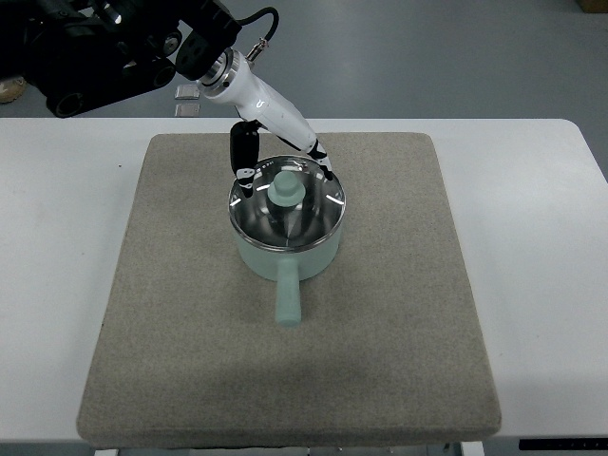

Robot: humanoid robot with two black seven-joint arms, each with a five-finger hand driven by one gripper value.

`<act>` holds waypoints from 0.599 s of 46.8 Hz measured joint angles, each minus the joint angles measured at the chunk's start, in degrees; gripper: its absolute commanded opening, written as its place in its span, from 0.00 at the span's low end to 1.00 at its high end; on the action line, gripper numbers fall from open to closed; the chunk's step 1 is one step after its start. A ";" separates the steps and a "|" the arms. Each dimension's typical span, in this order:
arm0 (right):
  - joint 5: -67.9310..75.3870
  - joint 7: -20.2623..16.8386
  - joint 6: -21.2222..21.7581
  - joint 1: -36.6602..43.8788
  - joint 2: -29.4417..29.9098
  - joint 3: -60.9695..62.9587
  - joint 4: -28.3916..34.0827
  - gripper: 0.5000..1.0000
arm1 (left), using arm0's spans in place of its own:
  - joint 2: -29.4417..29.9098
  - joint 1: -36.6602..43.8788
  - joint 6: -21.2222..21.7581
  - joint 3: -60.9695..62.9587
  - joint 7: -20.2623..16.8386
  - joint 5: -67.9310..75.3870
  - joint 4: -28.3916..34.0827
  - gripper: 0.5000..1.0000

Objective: Place lid left of pot with left hand
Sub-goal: 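Lower the left hand onto the glass lid's mint-green knob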

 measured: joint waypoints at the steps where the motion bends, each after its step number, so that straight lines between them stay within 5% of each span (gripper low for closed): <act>1: 0.00 0.00 0.00 0.00 0.00 0.00 0.00 0.85 | 0.00 0.04 0.00 0.00 0.00 0.17 0.07 0.95; 17: 0.00 0.00 0.00 0.00 0.00 -0.01 0.00 0.85 | -0.06 0.66 0.73 -0.10 0.00 0.39 0.42 0.80; 28: 0.00 0.00 0.00 0.00 0.00 0.01 0.00 0.85 | -0.62 0.77 0.95 -0.24 0.00 0.19 0.71 0.80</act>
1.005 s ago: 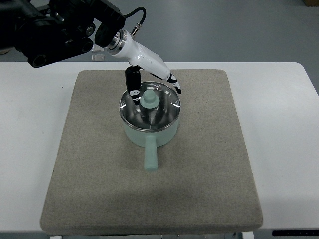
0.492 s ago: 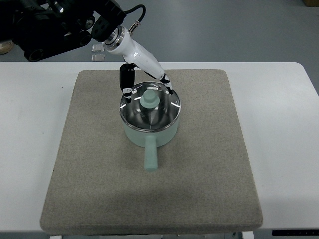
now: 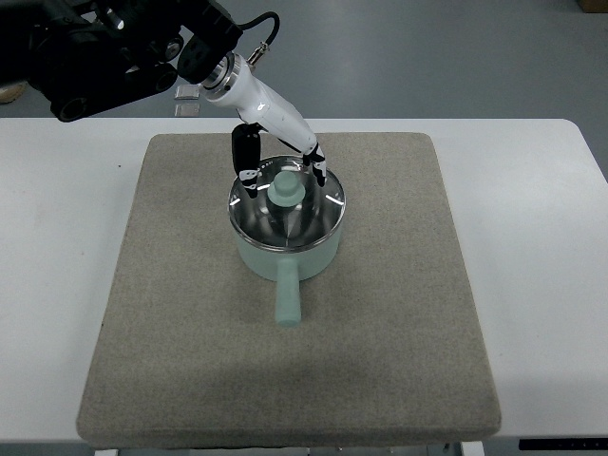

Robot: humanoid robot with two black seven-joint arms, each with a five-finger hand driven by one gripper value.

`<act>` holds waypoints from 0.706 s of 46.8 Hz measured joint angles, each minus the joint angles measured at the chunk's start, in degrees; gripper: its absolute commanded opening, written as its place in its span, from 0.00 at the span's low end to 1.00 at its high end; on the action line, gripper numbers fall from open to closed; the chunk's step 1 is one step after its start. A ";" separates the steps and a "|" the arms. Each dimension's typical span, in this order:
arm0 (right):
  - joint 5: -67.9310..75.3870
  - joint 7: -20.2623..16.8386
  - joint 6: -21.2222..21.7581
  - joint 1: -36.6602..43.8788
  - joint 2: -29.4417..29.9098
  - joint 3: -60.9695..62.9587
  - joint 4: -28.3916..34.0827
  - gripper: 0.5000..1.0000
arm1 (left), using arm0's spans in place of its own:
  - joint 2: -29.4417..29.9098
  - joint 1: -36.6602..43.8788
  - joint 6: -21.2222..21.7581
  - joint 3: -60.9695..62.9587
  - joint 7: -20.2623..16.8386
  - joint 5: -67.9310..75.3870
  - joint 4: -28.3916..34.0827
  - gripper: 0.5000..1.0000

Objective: Place lid left of pot with left hand
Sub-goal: 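Lower the left hand onto the glass lid's mint-green knob, then close the left hand's fingers around the lid knob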

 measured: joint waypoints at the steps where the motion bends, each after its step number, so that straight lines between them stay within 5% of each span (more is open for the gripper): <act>1: 0.00 0.00 0.00 0.00 0.00 0.00 0.00 0.85 | -0.06 0.04 0.04 -0.01 0.00 -0.06 0.12 0.80; 22: 0.00 0.00 0.00 0.00 0.00 -0.01 0.00 0.85 | -1.14 1.11 4.18 0.03 0.00 0.12 1.01 0.73; 33: 0.00 0.00 0.00 0.00 0.00 -0.02 0.00 0.85 | -1.17 1.13 4.38 -0.01 0.00 0.09 1.11 0.56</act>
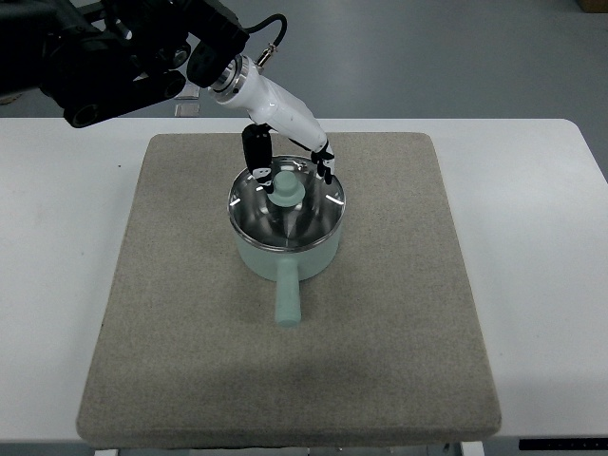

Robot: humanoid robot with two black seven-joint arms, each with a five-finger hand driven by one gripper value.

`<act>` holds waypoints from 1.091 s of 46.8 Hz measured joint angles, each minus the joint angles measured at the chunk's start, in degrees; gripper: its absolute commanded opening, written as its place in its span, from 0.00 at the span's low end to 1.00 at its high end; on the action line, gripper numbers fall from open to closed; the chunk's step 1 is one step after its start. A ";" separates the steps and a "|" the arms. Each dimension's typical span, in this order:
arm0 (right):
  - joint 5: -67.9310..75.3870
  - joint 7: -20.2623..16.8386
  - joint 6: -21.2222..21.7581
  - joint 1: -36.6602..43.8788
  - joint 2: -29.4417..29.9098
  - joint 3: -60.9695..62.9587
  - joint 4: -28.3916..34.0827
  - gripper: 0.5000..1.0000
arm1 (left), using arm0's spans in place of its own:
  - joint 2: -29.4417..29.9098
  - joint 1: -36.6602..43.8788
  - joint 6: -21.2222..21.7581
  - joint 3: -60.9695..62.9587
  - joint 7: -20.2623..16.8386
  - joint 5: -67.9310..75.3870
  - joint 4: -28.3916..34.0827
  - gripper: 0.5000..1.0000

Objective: Place lid left of pot with left hand
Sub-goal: 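Close the left hand's fingers around the lid knob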

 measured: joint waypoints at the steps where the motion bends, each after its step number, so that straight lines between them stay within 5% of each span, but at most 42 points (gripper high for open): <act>1: 0.00 0.00 0.00 0.00 0.00 0.00 0.00 0.85 | -0.08 0.00 0.12 0.00 0.00 0.00 0.00 0.56; 18: 0.00 0.00 0.00 0.00 0.00 0.00 0.00 0.85 | -0.31 0.48 2.79 0.04 0.00 0.01 0.00 0.55; 21: 0.00 0.00 0.00 0.00 0.00 0.00 0.00 0.85 | -0.31 0.73 3.27 0.05 0.00 0.06 0.01 0.44; 31: 0.00 0.00 0.00 0.00 0.00 0.01 0.00 0.85 | -0.32 0.78 3.50 0.09 -0.01 0.09 0.01 0.30; 36: 0.00 0.00 0.00 0.00 0.00 0.02 0.00 0.85 | -0.33 0.68 3.56 0.09 -0.01 -0.05 0.00 0.17; 39: 0.00 0.00 0.00 0.00 0.00 0.03 0.00 0.85 | -0.29 0.66 3.61 -0.02 -0.01 -0.13 0.00 0.00; 51: 0.00 0.00 0.00 0.00 0.00 0.03 0.00 0.85 | -0.24 0.27 6.44 -0.17 0.00 -0.17 -0.10 0.00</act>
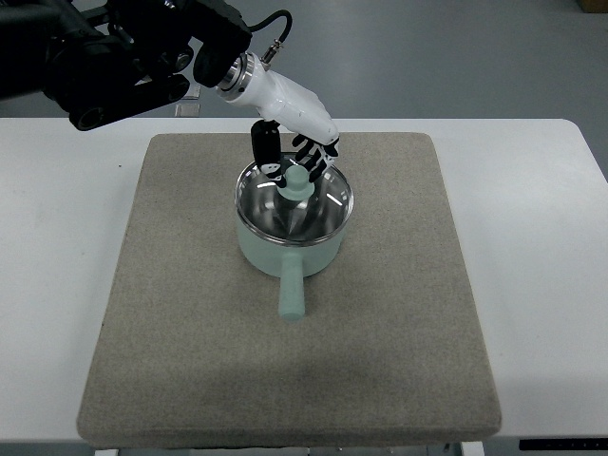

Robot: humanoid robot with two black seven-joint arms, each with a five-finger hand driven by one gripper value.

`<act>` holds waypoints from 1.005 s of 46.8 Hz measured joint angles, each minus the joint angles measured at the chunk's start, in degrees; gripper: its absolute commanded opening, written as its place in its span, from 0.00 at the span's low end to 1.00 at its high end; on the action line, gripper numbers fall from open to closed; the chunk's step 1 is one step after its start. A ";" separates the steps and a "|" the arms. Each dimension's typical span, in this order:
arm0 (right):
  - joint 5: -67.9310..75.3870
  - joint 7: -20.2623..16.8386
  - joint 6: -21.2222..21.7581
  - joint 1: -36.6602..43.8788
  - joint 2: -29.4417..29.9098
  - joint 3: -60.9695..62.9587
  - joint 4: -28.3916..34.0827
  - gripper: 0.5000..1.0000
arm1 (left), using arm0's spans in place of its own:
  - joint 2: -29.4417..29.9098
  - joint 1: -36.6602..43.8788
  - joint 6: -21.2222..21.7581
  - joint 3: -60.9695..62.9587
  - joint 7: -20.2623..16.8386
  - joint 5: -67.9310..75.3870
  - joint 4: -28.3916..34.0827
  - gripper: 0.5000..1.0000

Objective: Place lid left of pot with left hand
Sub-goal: 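Close the left hand's fingers around the lid knob, then lift the glass lid off the pot with the left hand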

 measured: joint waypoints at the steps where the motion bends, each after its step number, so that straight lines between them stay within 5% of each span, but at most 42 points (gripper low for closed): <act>1: 0.00 0.00 0.00 0.00 0.00 -0.01 0.00 0.85 | 0.00 -0.05 0.04 0.00 0.00 0.00 0.00 0.00; 47: 0.00 0.00 0.00 0.00 0.00 0.00 0.00 0.85 | 1.62 0.70 0.44 -4.64 0.00 -1.28 0.37 0.00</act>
